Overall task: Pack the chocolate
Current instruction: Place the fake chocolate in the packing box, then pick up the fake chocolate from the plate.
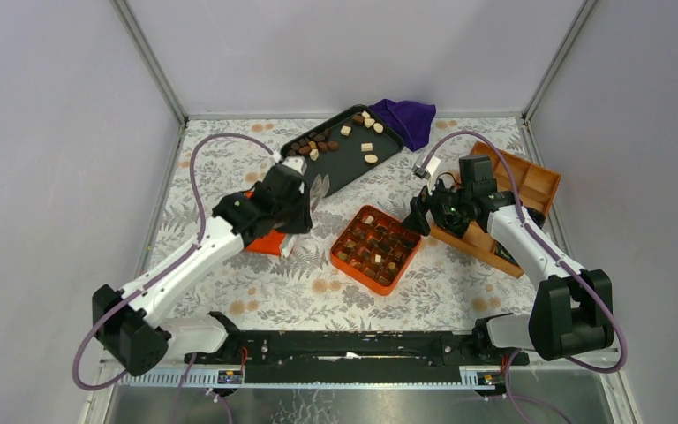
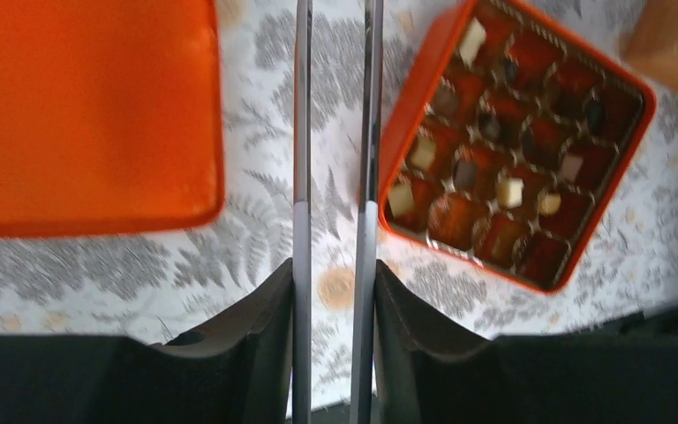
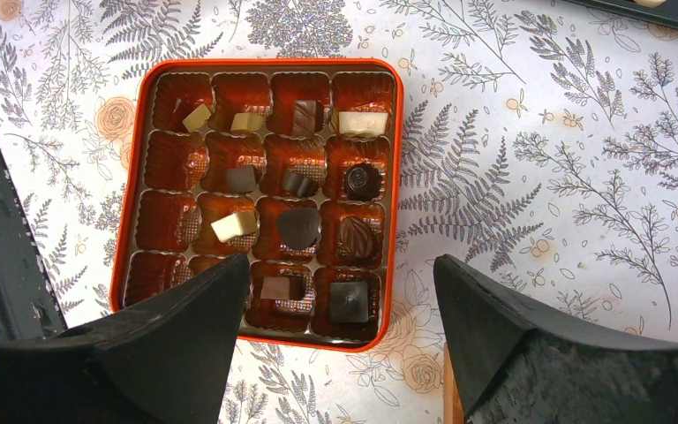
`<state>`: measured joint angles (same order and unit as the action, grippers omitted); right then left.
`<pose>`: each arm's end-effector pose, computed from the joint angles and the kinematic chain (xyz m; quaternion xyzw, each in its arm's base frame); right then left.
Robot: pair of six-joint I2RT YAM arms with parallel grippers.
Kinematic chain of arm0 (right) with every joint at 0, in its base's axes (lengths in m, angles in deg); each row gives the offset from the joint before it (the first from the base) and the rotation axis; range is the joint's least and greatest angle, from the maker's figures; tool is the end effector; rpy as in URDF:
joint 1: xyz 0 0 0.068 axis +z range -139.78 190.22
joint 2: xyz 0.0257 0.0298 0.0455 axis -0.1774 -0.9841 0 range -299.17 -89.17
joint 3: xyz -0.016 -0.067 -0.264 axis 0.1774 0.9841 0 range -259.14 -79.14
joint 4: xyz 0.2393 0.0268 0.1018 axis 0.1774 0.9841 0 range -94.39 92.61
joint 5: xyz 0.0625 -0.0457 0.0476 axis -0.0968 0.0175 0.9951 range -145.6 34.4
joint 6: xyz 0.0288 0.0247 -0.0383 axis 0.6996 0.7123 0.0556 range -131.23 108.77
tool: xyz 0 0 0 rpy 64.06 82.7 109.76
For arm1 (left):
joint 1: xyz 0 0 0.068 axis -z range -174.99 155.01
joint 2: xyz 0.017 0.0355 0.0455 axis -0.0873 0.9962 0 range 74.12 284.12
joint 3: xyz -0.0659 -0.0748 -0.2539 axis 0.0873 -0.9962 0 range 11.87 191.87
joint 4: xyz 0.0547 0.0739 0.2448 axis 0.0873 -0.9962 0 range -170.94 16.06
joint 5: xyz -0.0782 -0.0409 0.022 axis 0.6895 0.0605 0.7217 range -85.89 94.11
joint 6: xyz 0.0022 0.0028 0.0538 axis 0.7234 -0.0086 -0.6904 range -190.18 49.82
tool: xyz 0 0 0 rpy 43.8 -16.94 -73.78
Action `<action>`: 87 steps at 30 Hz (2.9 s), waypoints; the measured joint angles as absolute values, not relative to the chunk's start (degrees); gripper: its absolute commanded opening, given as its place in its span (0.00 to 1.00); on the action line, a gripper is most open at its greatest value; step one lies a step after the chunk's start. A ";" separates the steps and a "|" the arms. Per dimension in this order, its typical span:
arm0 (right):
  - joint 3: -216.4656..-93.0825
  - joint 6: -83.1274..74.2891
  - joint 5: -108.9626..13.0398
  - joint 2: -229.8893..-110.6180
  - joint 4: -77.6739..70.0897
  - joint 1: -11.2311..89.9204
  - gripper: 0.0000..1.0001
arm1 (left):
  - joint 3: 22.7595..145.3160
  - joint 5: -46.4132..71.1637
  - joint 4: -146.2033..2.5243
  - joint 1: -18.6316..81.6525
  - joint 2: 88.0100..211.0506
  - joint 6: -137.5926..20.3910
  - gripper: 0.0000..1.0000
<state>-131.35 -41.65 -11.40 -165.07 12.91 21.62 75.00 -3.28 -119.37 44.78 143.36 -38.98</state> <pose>0.2688 0.0796 0.2610 -0.4467 0.7318 0.2742 0.4356 0.1909 -0.1528 0.3084 0.0492 0.9412 -0.1412 0.3030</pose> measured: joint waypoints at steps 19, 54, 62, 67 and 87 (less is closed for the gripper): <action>-131.32 -42.00 -11.40 -165.07 12.91 21.62 0.85 | 98.74 3.93 -114.87 23.16 175.90 -57.60 0.41; -128.35 -24.27 -28.16 -164.55 -0.97 22.77 1.00 | 111.48 8.54 -118.67 19.49 191.64 -60.31 0.38; -128.35 -24.38 -28.16 -165.25 -0.88 23.06 1.00 | 113.34 9.98 -118.67 19.40 192.58 -60.27 0.00; -128.35 -24.93 -28.07 -165.46 -0.79 23.26 1.00 | 113.34 11.21 -118.70 19.40 192.49 -60.25 0.00; -123.39 -40.07 -11.44 -164.24 2.03 23.58 0.79 | 95.33 22.03 -116.29 19.36 168.78 -58.52 0.00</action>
